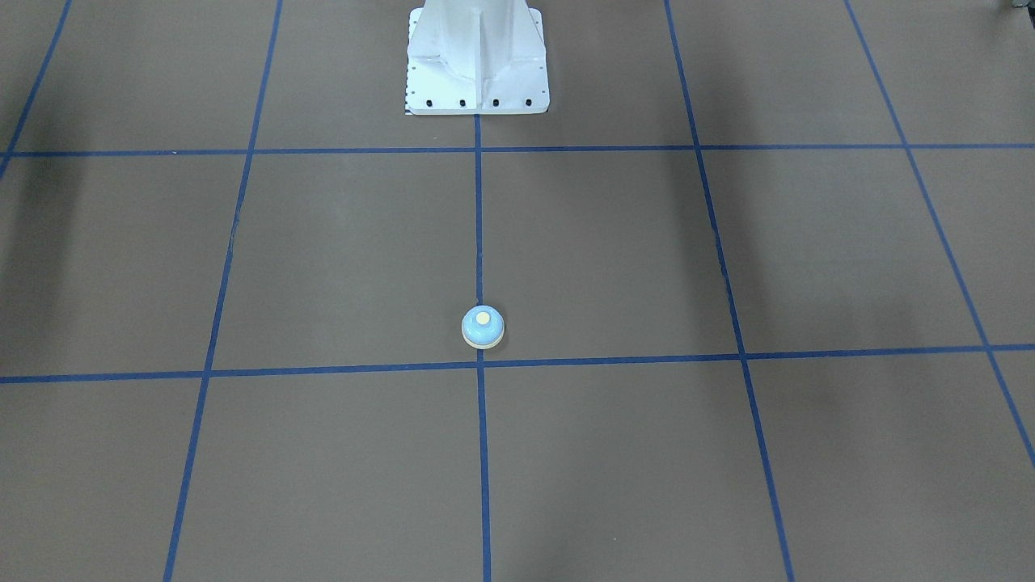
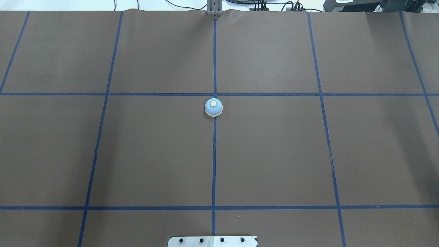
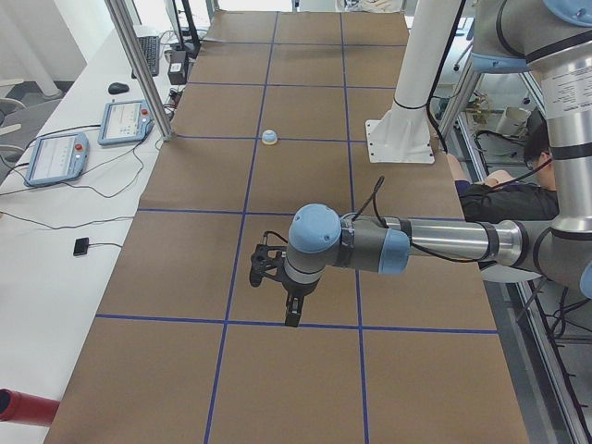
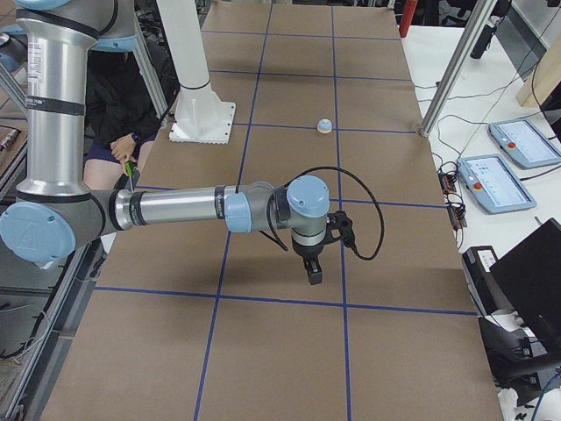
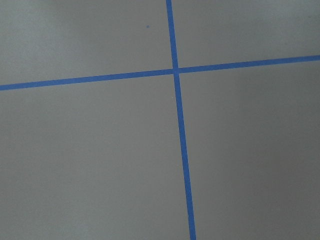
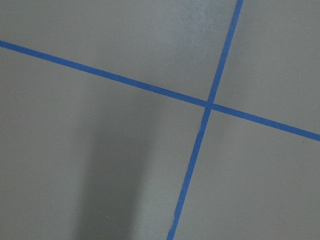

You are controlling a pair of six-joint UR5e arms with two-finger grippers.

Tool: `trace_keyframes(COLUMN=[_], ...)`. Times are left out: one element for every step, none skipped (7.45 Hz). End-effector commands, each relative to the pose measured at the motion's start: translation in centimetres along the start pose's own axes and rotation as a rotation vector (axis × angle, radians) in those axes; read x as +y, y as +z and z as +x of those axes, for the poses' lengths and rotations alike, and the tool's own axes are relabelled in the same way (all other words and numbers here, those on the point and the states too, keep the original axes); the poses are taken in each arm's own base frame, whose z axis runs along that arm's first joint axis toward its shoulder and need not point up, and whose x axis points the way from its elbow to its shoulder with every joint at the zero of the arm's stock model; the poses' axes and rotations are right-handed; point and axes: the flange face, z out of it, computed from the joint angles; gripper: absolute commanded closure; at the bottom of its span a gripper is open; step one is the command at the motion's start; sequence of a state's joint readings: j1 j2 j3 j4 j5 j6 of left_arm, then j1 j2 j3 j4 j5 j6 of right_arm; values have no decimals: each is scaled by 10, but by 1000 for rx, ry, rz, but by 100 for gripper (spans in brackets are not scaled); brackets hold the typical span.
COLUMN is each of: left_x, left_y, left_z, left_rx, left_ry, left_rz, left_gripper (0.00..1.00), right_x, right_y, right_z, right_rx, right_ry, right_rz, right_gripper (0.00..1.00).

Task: Place and press bell with both arms

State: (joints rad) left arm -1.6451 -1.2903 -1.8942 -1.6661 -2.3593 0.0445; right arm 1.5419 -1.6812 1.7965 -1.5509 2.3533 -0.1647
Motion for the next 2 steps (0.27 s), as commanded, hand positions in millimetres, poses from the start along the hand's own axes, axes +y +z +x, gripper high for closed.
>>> trace_keyframes(left_x=[0,0], left_y=[1,1], left_z=[-1,0], left_rx=[0,0], left_ry=[-2,-2], left_rz=[-3,-3], left_gripper=[0,0], right_x=[0,0], right_y=[0,0], right_z=[0,0], right_rx=[0,0], right_ry=[1,1], right_rz=[0,0], right_gripper=[0,0])
